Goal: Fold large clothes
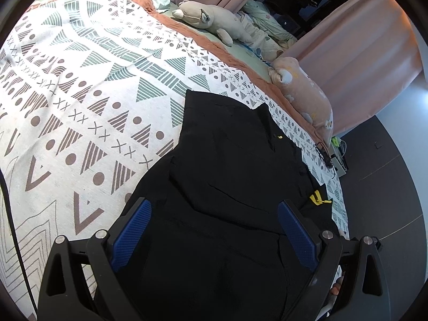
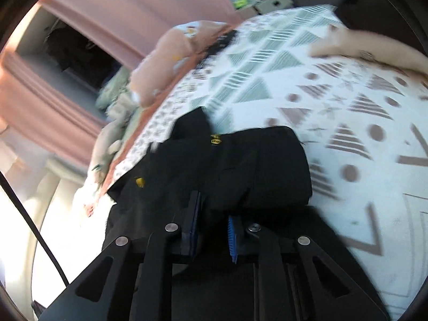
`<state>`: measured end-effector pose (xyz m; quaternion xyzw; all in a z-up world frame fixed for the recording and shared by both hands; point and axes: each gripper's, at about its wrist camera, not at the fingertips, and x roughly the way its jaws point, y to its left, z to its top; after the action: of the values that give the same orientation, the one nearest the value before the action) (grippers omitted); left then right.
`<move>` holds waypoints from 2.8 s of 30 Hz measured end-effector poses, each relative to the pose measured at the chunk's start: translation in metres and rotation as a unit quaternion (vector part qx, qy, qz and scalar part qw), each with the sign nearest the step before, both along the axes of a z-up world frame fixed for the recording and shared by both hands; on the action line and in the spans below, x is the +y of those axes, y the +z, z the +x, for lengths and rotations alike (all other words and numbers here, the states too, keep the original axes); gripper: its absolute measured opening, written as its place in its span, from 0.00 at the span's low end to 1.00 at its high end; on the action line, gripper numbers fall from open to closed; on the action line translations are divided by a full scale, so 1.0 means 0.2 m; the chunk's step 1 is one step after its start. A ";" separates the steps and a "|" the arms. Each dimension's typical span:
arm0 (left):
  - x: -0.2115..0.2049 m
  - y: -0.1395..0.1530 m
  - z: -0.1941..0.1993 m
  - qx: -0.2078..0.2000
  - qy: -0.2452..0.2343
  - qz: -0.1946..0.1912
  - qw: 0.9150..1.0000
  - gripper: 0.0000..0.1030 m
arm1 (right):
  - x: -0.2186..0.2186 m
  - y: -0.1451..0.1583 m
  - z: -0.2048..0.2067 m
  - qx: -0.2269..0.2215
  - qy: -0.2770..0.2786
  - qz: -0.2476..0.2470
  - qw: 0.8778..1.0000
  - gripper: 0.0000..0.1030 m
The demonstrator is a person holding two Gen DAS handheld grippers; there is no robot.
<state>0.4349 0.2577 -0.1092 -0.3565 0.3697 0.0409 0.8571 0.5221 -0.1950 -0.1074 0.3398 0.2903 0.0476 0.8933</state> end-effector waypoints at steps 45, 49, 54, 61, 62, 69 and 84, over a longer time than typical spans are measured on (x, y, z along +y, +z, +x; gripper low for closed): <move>0.53 -0.02 -0.27 0.005 0.112 -0.023 0.993 0.95 | 1.32 0.26 0.49 0.014 0.248 -0.191 0.950 0.97; 0.59 -0.02 -0.31 0.008 0.146 -0.022 0.989 0.95 | 1.54 0.27 0.52 0.007 0.279 -0.226 0.933 0.94; 0.68 -0.07 -0.36 0.020 0.187 -0.027 0.982 0.95 | 1.72 0.18 0.71 0.058 0.294 -0.227 0.927 0.79; 0.76 -0.09 -0.40 0.020 0.211 -0.038 0.977 0.95 | 1.92 0.01 0.94 0.126 0.262 -0.261 0.920 0.75; 0.76 -0.09 -0.40 0.019 0.211 -0.041 0.976 0.95 | 1.92 0.00 0.96 0.138 0.253 -0.259 0.922 0.75; 0.75 -0.12 -0.36 0.027 0.209 -0.042 0.977 0.95 | 1.90 -0.22 1.11 0.188 0.221 -0.234 0.928 0.63; 0.76 -0.10 -0.39 0.016 0.214 -0.050 0.975 0.95 | 2.04 -0.20 1.06 0.160 0.293 -0.260 0.906 0.25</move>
<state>0.3573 0.4101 -0.1288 -0.4690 0.3000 0.2110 0.8035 0.7336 0.2132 -0.1481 -0.0016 0.5177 0.1757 0.8373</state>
